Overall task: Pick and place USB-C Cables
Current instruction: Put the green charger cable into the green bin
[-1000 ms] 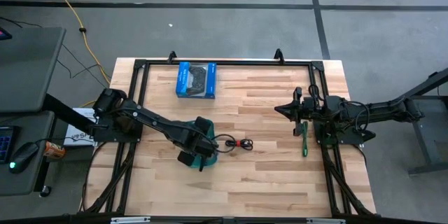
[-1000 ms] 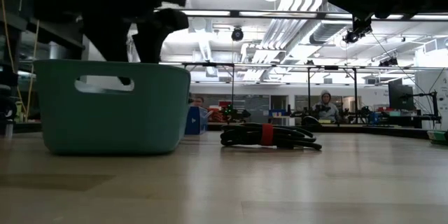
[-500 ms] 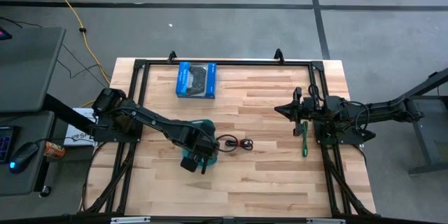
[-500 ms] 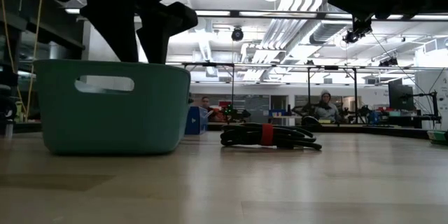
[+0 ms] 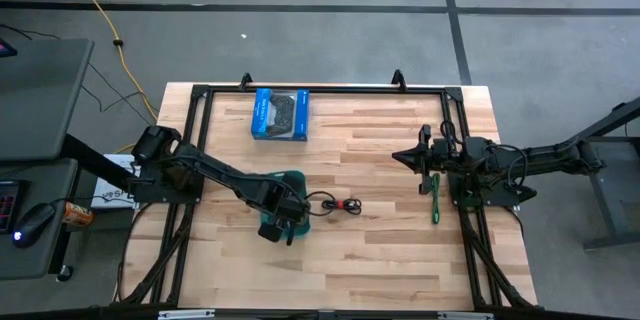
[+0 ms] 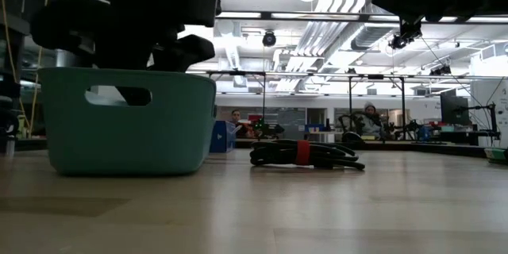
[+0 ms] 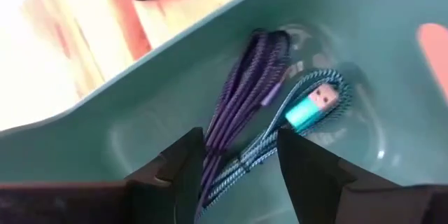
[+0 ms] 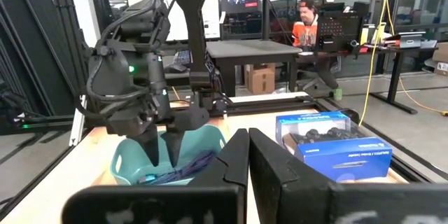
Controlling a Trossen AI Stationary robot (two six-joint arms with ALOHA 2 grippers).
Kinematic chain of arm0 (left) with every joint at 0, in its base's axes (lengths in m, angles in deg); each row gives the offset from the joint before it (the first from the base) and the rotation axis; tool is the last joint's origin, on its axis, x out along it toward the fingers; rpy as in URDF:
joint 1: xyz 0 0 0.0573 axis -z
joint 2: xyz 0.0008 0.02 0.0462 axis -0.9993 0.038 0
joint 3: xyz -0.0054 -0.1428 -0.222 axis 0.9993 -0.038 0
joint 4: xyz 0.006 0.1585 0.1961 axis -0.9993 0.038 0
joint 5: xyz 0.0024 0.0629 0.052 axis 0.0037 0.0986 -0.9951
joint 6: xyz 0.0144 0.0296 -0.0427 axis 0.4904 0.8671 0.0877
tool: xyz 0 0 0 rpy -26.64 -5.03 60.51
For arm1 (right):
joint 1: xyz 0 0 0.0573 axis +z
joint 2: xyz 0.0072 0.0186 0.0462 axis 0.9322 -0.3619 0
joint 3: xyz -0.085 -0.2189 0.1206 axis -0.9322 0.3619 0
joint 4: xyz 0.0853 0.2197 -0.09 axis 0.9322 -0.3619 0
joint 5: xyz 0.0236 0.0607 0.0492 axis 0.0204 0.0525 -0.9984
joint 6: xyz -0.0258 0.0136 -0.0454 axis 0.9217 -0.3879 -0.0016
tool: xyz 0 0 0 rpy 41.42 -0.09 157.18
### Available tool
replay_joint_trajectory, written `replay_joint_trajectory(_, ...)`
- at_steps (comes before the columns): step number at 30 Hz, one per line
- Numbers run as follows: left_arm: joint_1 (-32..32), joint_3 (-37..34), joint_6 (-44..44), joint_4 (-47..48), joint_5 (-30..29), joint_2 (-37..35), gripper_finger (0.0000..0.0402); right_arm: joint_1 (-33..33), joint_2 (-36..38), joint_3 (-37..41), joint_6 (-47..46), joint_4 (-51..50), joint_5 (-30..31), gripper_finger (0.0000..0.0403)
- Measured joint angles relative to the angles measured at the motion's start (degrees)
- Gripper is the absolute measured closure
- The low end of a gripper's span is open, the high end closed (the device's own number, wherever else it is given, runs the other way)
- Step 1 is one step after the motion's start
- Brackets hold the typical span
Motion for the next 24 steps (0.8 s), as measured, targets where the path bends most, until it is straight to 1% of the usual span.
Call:
replay_joint_trajectory(4,0.0,0.0,-0.1,0.0,-2.5,0.0,0.024,0.0,0.0,0.0,-1.1,-0.4,0.0,0.0403)
replay_joint_trajectory(10,0.0,0.1,1.0,1.6,-2.8,-0.1,0.024,0.0,0.0,0.0,-1.1,-0.8,0.0,0.0403)
replay_joint_trajectory(14,0.0,2.5,1.2,4.3,-3.1,-2.2,0.0239,0.0,0.0,0.0,-1.0,-0.8,0.0,0.0403)
replay_joint_trajectory(16,0.0,3.7,1.0,4.1,-3.1,-4.5,0.0239,0.0,0.0,0.0,-1.0,-0.9,0.0,0.0403)
replay_joint_trajectory(18,-0.1,3.6,1.1,1.5,-3.1,-7.8,0.0239,0.0,0.0,0.0,-1.0,-0.9,0.0,0.0403)
replay_joint_trajectory(21,-0.4,1.7,1.5,-5.0,-3.8,-14.3,0.024,0.0,0.0,0.0,-1.0,-1.1,0.0,0.0403)
replay_joint_trajectory(24,-1.5,-2.4,1.9,-14.3,-4.4,-21.5,0.024,0.0,0.0,0.0,-1.0,-1.2,0.0,0.0403)
